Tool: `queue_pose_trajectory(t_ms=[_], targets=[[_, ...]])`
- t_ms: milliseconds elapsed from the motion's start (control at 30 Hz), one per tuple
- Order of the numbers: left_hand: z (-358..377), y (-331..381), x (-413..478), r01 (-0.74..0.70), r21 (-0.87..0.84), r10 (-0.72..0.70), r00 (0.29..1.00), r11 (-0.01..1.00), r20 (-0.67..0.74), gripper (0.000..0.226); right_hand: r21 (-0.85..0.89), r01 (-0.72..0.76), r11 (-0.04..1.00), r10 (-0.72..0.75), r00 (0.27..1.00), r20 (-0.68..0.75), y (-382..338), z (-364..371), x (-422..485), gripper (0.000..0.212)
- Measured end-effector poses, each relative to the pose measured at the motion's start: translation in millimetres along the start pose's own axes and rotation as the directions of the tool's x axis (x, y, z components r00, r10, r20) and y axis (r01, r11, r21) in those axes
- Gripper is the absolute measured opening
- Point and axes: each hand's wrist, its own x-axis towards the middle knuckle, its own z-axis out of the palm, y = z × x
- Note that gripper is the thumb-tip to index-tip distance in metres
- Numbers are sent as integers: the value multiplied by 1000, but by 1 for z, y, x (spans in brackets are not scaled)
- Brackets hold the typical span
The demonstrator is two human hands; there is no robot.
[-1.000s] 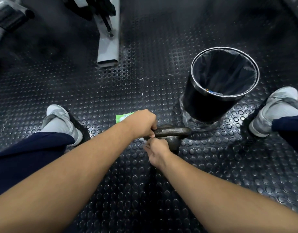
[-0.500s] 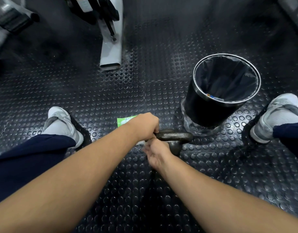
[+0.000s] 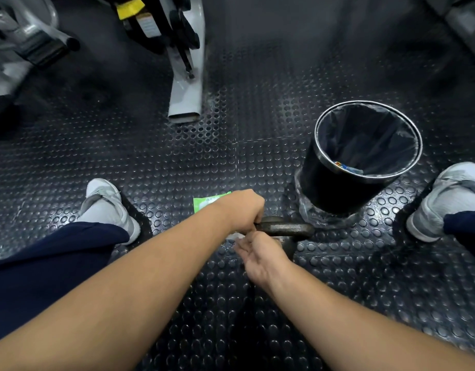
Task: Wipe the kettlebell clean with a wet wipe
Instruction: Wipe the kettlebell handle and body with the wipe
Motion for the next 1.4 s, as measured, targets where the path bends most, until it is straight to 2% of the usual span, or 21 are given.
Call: queue_pose_trajectory(t_ms=[133, 200, 267, 333, 367, 433, 467, 533, 700, 800, 867, 1100, 1267, 1333, 1400], targets=[[3, 2, -1, 18, 9, -17, 1000, 1000, -16, 5, -129, 0, 992, 2, 1000, 12, 7, -1, 17, 39], [3, 2, -3, 17, -2, -17, 1000, 1000, -16, 8, -179, 3, 984, -9, 999, -31, 10, -4, 24, 28], [2, 1, -3, 13, -21, -14, 1000, 1000, -13, 25, -224, 8, 975, -23, 998, -63, 11, -4, 25, 23], [6, -1, -1, 12, -43, -13, 1000, 999, -9, 39, -202, 24, 979, -37, 997, -61, 11, -4, 25, 30], [6, -1, 0, 24, -49, -25, 1000, 999, -14, 37, -175, 25, 984, -33, 999, -44, 10, -3, 24, 34], [5, -1, 0, 37, -38, -37, 999, 999, -15, 11, -94, 11, 995, -12, 1000, -6, 8, 1, 15, 37], [4, -1, 0, 32, -45, -33, 999, 998, -18, 9, -56, 3, 998, -3, 1000, 2, 7, 2, 11, 38], [6, -3, 2, 15, -44, -15, 1000, 999, -16, 22, -6, -9, 1000, 9, 1000, -1, 6, 3, 7, 38], [8, -4, 0, 12, -59, -15, 999, 998, -42, 23, -115, 23, 993, -26, 999, -27, 9, 0, 19, 36], [9, -3, 0, 27, -65, -29, 999, 998, -22, 27, -216, 34, 976, -63, 990, -128, 15, -1, 26, 16], [7, -3, -1, 26, -71, -27, 1000, 997, -14, 31, -214, 43, 976, -74, 987, -142, 18, -3, 28, 17], [8, -5, 0, 11, -68, -13, 999, 998, -33, 29, -51, 59, 997, -61, 998, -31, 21, 4, 18, 31], [7, -5, 0, 24, -83, -25, 999, 996, -21, 32, -173, 68, 983, -85, 992, -91, 26, 4, 24, 29], [8, -4, 0, 23, -80, -25, 999, 996, -23, 32, -230, 61, 971, -92, 988, -125, 24, 2, 29, 16], [8, -3, 0, 23, -83, -25, 999, 996, -23, 33, -256, 60, 965, -97, 986, -133, 24, 0, 31, 13]])
